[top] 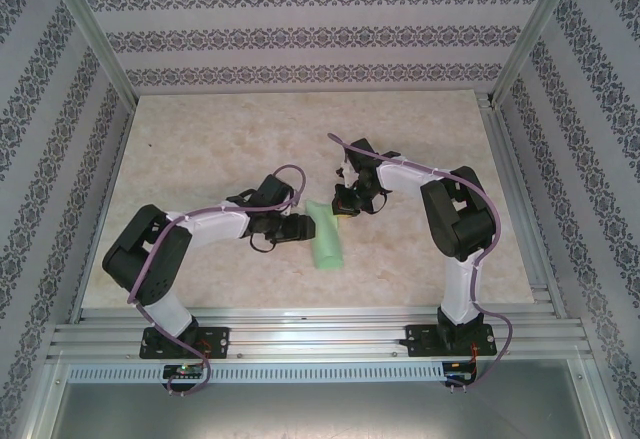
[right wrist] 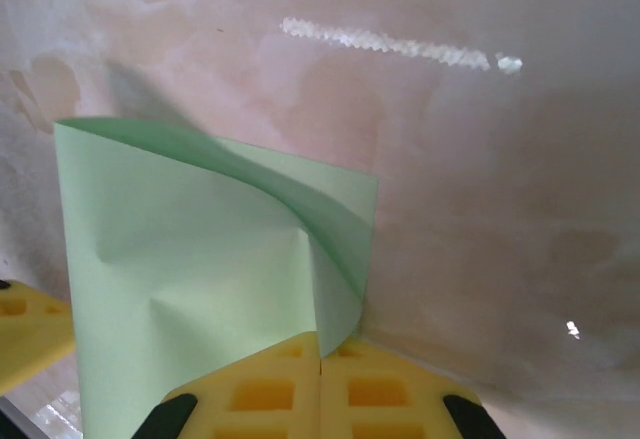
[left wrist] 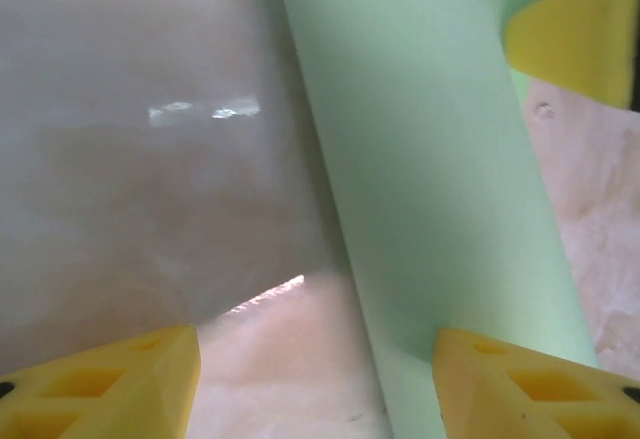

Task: Fold a paper plane with a square sheet of paper (fold left side to right side)
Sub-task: First fold in half a square sheet of paper at the center of the table.

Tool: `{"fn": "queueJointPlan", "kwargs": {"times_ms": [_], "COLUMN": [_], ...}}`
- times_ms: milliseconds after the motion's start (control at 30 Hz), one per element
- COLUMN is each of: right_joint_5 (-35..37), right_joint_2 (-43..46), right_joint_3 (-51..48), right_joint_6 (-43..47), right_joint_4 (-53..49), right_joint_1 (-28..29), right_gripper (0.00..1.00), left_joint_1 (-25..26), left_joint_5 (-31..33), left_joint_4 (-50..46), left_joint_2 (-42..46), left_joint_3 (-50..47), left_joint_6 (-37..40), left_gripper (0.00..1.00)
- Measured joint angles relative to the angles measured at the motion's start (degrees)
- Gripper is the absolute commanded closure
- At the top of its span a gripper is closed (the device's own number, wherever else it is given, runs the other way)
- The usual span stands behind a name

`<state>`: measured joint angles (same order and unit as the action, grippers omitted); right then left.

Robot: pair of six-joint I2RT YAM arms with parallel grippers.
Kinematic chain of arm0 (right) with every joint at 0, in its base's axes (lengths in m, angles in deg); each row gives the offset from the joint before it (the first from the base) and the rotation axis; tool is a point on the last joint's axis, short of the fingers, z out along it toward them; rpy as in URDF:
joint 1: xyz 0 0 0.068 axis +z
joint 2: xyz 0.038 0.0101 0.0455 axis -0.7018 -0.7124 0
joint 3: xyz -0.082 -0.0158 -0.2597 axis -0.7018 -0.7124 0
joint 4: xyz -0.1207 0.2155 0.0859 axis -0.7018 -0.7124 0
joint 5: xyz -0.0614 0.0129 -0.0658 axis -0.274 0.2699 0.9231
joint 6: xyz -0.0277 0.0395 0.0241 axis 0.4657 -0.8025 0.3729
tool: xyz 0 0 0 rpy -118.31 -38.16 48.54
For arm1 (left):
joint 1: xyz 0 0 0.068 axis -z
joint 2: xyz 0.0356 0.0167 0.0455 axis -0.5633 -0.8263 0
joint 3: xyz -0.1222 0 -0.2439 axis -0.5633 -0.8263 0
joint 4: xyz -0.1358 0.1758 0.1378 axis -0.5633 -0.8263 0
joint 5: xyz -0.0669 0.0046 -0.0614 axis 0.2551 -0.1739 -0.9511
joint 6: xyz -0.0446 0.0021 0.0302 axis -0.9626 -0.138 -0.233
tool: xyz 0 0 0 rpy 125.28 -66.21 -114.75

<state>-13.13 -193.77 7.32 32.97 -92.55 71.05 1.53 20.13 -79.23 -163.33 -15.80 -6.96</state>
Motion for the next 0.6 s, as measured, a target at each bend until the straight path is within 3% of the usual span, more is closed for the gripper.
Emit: {"fn": "queueJointPlan", "kwargs": {"times_ms": [200,400,600], "right_joint_5": [0.02,0.00,-0.31], "right_joint_2": [0.00,0.00,0.00], "right_joint_3": [0.00,0.00,0.00], "right_joint_6": [0.02,0.02,0.00], "right_joint_4": [0.07,0.04,0.17], "right_joint_1": [0.00,0.00,0.00], "right_gripper": [1.00,1.00,1.00], "left_joint_1": [0.37,0.37,0.26], "left_joint_5": [-1.05,2.03,2.99], "left_joint_4": [0.28,-2.10,-3.32], "left_joint_2": [1.36,6.32,8.87], "left_joint_3": [-0.02,0.00,0.02], "left_joint_6": [-0.17,-0.07,-0.24], "left_gripper": [0.37,0.35,0.28]}}
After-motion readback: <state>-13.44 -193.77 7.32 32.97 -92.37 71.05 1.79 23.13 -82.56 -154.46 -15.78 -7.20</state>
